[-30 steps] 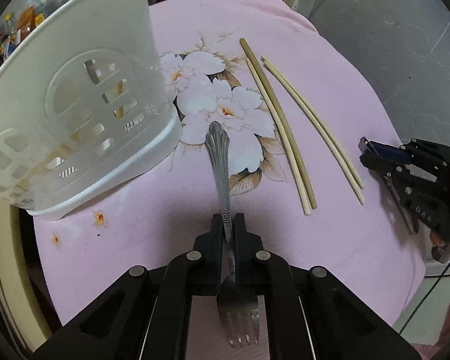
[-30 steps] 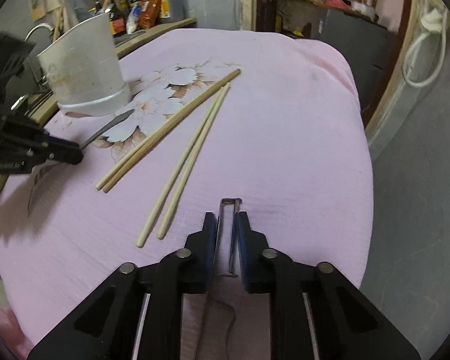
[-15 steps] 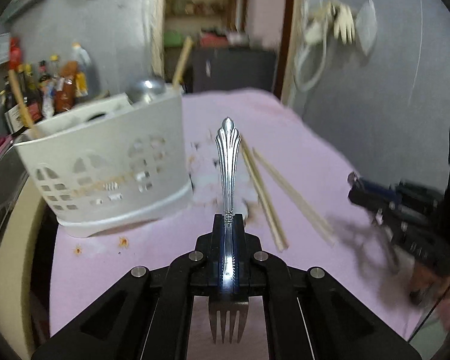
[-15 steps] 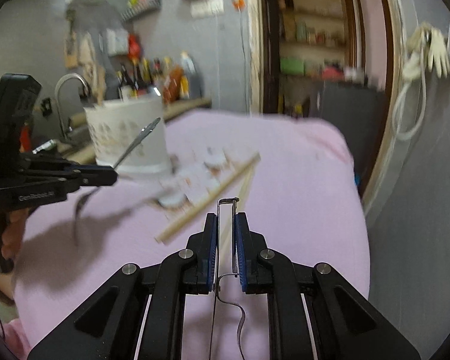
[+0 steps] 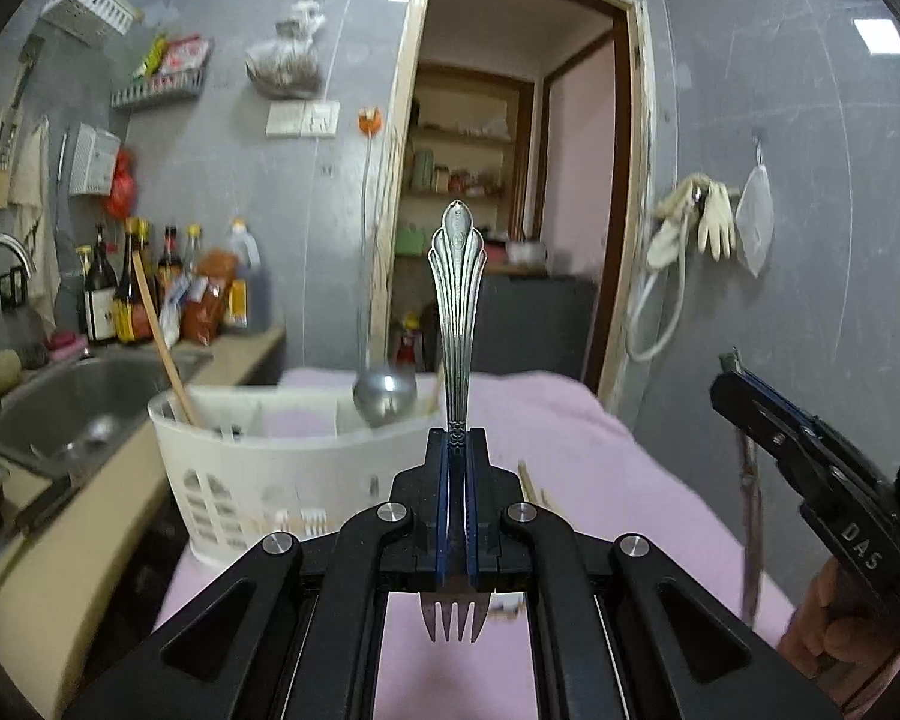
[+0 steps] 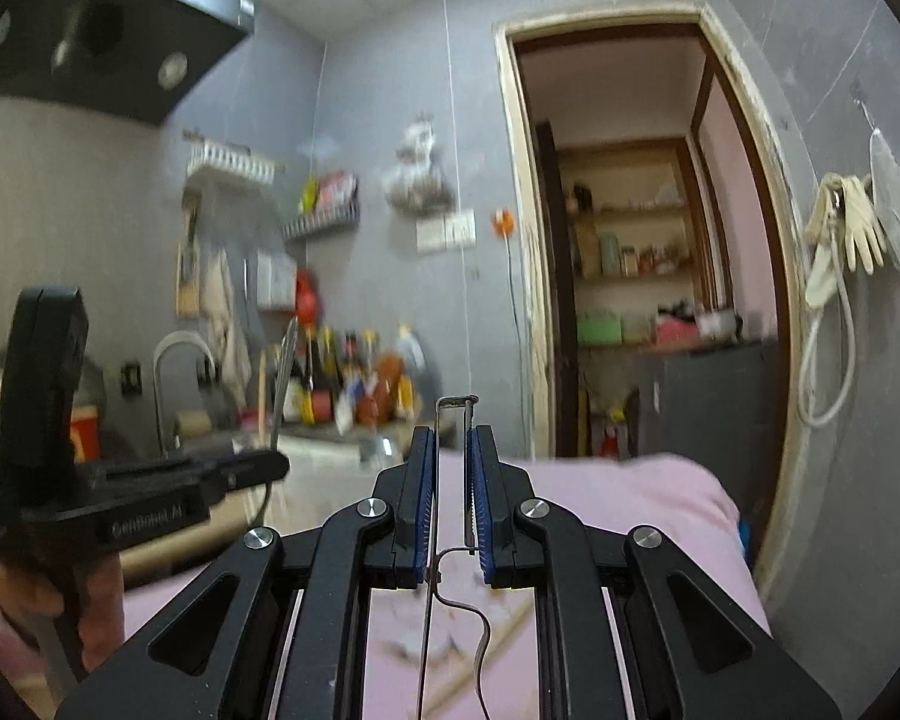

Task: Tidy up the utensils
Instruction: 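Lift the fork with the left tool while the right tool lifts the peeler, then lower the fork and peeler into the white holder and open both tools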

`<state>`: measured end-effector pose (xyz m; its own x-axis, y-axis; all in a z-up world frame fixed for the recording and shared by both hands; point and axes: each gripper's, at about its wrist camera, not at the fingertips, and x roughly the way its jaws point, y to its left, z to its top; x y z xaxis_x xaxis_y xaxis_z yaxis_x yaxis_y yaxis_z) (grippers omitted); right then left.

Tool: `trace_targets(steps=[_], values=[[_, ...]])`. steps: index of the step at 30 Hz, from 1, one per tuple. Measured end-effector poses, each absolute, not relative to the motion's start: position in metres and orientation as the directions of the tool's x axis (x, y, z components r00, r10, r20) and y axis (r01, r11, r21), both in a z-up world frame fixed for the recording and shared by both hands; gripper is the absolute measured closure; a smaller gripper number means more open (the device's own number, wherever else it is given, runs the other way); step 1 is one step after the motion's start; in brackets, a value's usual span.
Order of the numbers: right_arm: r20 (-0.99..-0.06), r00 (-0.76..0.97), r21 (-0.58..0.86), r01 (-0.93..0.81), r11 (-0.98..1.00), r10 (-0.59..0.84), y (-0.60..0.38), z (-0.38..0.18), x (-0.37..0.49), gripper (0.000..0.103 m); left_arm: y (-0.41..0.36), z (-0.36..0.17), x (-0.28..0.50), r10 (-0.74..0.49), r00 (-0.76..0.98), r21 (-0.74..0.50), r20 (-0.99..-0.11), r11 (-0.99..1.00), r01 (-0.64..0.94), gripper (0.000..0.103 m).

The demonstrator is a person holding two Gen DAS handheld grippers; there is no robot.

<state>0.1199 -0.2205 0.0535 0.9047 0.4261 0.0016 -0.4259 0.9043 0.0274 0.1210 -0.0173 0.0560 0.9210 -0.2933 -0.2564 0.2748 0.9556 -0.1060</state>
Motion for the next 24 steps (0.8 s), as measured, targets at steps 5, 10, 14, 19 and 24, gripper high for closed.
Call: trace_targets(steps=[5,10,14,19,24], values=[[0.117,0.897,0.060,-0.436,0.898,0.427,-0.211,0.077,0.131,0.093,-0.002,0.085,0.129,-0.280,0.941,-0.124,-0.188,0.958,0.260,0.100],[0.191,0.886,0.097,-0.445,0.890,0.422,-0.191,0.096,0.155,0.093,0.024,0.110,0.142,-0.247,0.960,-0.167,-0.134,0.960,0.224,0.100],[0.226,0.873,0.136,-0.469,0.873,0.433,-0.171,0.105,0.179,0.093,0.053,0.127,0.159,-0.207,0.974,-0.210,-0.088,0.960,0.185,0.100],[0.278,0.835,0.197,-0.534,0.822,0.475,-0.151,0.107,0.208,0.093,0.096,0.134,0.194,-0.158,0.985,-0.288,-0.071,0.949,0.131,0.100],[0.281,0.824,0.190,-0.550,0.813,0.491,-0.132,0.098,0.230,0.093,0.120,0.120,0.212,-0.068,0.995,-0.289,-0.067,0.956,0.046,0.100]])
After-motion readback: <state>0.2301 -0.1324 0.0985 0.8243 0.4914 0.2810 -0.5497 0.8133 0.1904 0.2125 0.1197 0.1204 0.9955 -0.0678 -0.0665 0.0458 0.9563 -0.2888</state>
